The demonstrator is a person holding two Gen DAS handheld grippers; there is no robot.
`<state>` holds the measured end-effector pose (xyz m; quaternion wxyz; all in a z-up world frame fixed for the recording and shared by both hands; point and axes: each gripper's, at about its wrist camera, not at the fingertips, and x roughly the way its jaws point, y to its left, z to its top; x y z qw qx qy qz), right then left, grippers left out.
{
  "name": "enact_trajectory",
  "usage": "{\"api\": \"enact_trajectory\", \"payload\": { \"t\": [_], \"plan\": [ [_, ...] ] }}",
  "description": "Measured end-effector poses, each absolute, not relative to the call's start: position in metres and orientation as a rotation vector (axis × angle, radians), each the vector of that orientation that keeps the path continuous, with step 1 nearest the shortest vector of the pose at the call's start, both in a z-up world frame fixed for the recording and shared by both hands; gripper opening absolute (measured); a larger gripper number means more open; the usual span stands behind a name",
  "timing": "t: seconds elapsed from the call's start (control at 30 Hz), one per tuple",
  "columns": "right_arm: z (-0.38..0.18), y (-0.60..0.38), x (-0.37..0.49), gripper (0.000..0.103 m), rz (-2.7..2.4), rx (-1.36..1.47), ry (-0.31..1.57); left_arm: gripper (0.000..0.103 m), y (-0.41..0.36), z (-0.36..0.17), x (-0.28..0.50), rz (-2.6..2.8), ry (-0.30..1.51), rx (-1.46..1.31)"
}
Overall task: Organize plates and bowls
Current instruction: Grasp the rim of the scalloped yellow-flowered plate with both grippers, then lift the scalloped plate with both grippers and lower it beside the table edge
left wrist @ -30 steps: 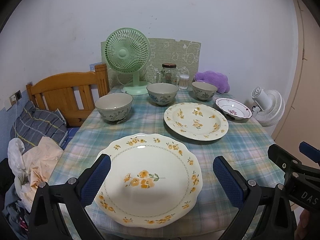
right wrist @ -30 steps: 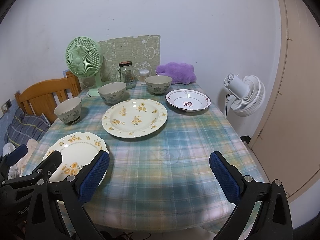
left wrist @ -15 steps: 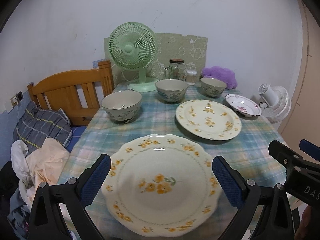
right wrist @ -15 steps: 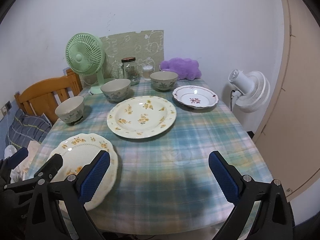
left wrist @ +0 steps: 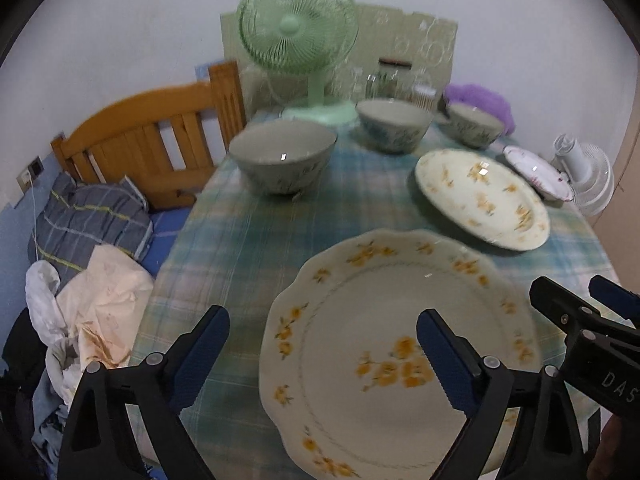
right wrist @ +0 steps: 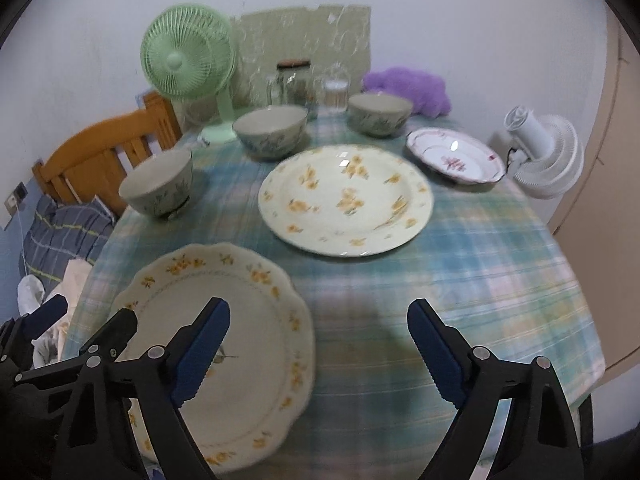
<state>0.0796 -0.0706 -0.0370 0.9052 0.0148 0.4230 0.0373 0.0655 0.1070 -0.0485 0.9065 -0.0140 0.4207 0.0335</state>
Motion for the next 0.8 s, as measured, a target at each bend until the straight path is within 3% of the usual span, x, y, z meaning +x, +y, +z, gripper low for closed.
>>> {"api": "enact_trajectory", "payload": {
  "t": [0.37, 0.47, 0.8],
  "plan": [
    [-0.083, -0.042, 0.109, 0.078, 0.066, 0.015, 1.029, 0.073, 0.119, -0.087, 0.093, -0.026, 1.003, -0.035],
    [-0.091, -0.034, 0.114, 0.069, 0.049, -0.008, 1.067, 0.070, 0.118, -0.092, 0.099, -0.056, 1.055, -0.025],
    [-0.101, -0.035, 0.122, 0.068, 0.019, -0.006, 1.102, 0.070, 0.114, -0.098, 0.109, -0.054, 1.062, -0.009]
  ]
}}
